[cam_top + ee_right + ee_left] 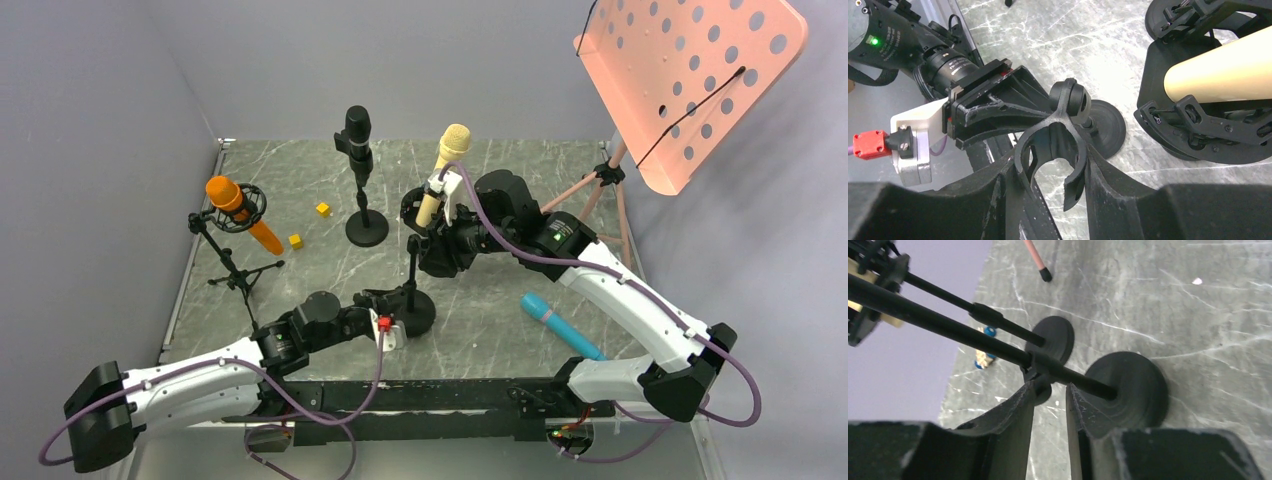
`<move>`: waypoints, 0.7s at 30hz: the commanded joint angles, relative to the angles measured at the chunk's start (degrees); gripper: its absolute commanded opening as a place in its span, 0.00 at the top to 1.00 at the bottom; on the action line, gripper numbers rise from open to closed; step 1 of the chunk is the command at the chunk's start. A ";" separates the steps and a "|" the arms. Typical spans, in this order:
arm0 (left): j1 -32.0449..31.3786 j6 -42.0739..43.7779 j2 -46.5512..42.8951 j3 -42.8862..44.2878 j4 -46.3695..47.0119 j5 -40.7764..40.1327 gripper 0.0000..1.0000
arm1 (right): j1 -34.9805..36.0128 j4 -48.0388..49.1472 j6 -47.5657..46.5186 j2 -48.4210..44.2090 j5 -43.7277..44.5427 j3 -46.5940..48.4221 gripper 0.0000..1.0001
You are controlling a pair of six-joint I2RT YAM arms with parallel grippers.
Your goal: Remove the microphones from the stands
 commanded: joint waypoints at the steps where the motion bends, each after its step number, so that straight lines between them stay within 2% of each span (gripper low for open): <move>1: -1.48 5.57 1.55 -1.05 13.98 -6.40 0.67 | -0.19 2.05 2.47 0.33 0.63 1.47 0.56; 8: -1.49 3.23 2.63 -1.76 13.43 -9.71 0.79 | -0.19 2.38 2.63 0.54 0.29 1.75 0.56; 11: -1.41 1.18 2.46 -2.17 12.84 -10.63 0.78 | -0.16 2.48 2.90 0.33 0.33 1.49 0.56; 17: -1.03 0.98 2.84 -2.81 13.15 -11.47 0.68 | -0.16 2.72 2.99 0.46 -0.10 1.30 0.57; 19: -0.64 1.14 2.96 -2.81 13.49 -11.21 0.70 | -0.17 2.82 2.99 0.60 -0.30 1.30 0.57; 21: -0.33 1.25 3.09 -2.78 13.72 -10.90 0.78 | -0.18 2.92 2.95 0.72 -0.26 1.38 0.57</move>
